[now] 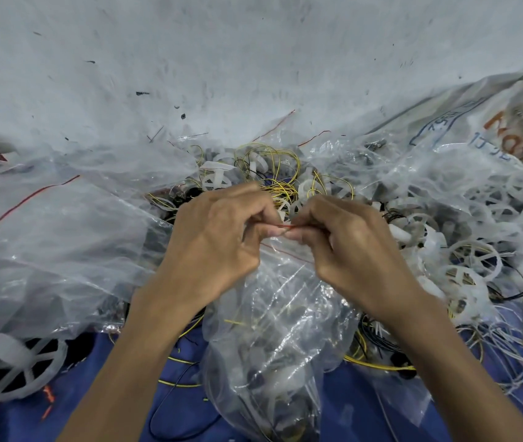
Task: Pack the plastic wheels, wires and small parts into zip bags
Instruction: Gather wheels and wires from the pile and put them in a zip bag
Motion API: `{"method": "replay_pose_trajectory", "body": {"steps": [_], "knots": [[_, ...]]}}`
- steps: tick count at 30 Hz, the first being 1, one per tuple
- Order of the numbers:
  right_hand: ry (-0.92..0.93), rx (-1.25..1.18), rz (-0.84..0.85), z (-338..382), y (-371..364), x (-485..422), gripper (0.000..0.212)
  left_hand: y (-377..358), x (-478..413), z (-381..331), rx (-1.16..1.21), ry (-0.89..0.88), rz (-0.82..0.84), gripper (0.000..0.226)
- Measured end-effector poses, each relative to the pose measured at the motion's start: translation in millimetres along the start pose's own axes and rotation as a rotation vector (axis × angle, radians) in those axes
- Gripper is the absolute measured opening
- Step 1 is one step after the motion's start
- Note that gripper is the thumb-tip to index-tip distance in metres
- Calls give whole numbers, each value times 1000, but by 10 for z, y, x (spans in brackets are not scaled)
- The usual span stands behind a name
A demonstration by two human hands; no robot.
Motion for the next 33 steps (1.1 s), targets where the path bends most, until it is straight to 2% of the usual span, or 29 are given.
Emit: {"method": "replay_pose_trajectory", "body": {"steps": [3, 7, 10, 13, 15, 16, 17, 19, 20, 22, 24, 25, 26, 28, 30, 33], "knots": [[-68, -42, 81, -214, 62, -7, 7, 66, -20, 175, 73, 94, -32, 10], [-131, -10, 24, -347, 112, 19, 1, 100, -35, 288, 108, 150, -12, 18], [-133, 49, 16, -330, 13, 18, 8, 84, -24, 285, 63, 152, -32, 12], [-152, 66, -3, -353, -66, 26, 11, 38, -4, 284, 23, 181, -73, 19], [-228, -63, -75, -423, -83, 60, 7, 7, 12, 349, 31, 262, -83, 24], [-303, -211, -96, -472, -109, 101, 3, 1, 23, 394, 50, 305, -84, 27], [-399, -380, -82, -507, -153, 159, 12, -1, 36, 441, 84, 347, -83, 30], [-540, -686, 47, -509, -322, 355, 46, 14, 49, 512, 179, 412, -90, 32], [-569, -819, 141, -454, -435, 492, 56, 30, 54, 526, 234, 438, -109, 32], [-577, -957, 346, -245, -637, 752, 52, 43, 41, 519, 351, 485, -164, 30], [-466, -820, 423, -85, -734, 870, 29, -20, 16, 420, 479, 494, -188, 29], [-404, -721, 395, -29, -730, 864, 13, -61, -3, 339, 531, 485, -189, 28], [-356, -657, 357, -4, -709, 835, 9, -88, -31, 259, 567, 473, -196, 26], [-315, -614, 239, -14, -605, 729, 31, -65, -116, 160, 612, 449, -237, 21], [-368, -603, 118, -116, -422, 581, 43, -9, -219, 186, 634, 436, -264, 10], [-516, -580, -3, -386, -147, 400, 60, 18, -260, 403, 557, 481, -269, 33]]}}
Point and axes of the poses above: each hand's wrist, its own x-axis away from the middle knuckle, its own y-axis out of the back of the hand, z = x × y, the point moved 7 cm from there along -x, towards the middle knuckle, and after that the axes turned 2 degrees about y, right-handed, at the moved point
